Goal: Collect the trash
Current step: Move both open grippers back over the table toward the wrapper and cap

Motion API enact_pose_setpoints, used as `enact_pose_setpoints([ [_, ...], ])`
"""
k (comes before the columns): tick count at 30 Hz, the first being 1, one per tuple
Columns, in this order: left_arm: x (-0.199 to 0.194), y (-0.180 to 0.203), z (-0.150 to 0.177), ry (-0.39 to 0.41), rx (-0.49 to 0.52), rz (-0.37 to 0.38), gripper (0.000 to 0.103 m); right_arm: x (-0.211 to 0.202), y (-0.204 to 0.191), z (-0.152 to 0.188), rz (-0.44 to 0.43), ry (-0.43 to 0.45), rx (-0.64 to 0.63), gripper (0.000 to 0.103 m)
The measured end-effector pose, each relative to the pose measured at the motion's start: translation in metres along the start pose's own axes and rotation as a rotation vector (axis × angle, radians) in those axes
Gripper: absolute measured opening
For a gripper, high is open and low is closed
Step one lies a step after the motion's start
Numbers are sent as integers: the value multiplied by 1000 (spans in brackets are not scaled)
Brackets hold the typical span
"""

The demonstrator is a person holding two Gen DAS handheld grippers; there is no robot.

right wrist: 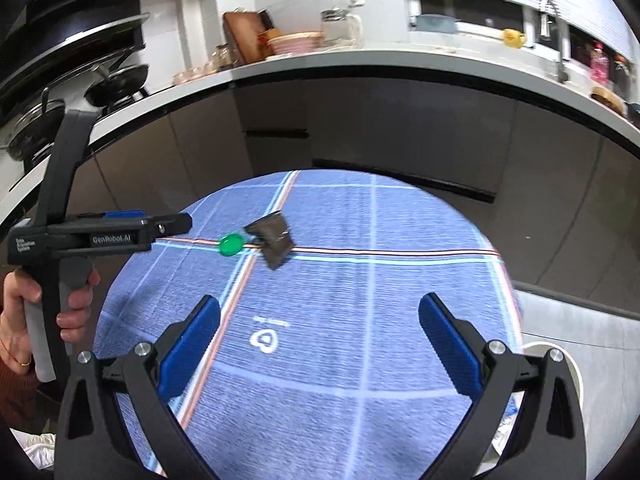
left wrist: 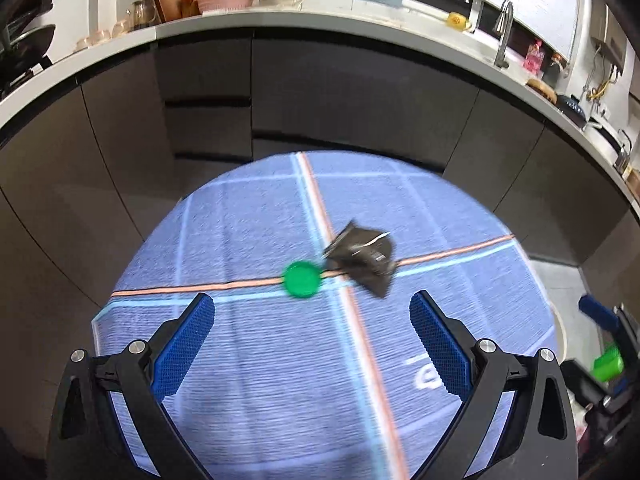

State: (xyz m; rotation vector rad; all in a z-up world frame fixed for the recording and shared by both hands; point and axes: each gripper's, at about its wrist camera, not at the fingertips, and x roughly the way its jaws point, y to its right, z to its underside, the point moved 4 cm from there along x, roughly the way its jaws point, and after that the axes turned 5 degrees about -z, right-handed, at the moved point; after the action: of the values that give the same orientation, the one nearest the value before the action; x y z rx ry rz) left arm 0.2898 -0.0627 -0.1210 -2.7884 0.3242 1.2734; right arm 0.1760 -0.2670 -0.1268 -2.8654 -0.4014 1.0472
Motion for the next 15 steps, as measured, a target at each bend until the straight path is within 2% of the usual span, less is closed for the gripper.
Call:
enact_pose_setpoints([
  [5,19,-18,7,-30,29,35,93,32,-18,-10,-53,-37,-10,100],
  [9,28,-25,8,-49,40,90,83,65,-31,-20,-70,-75,-49,97],
  [15,41,-36,7,-74,47,134,80,108,-36,-29,-90,-134,-76,82],
])
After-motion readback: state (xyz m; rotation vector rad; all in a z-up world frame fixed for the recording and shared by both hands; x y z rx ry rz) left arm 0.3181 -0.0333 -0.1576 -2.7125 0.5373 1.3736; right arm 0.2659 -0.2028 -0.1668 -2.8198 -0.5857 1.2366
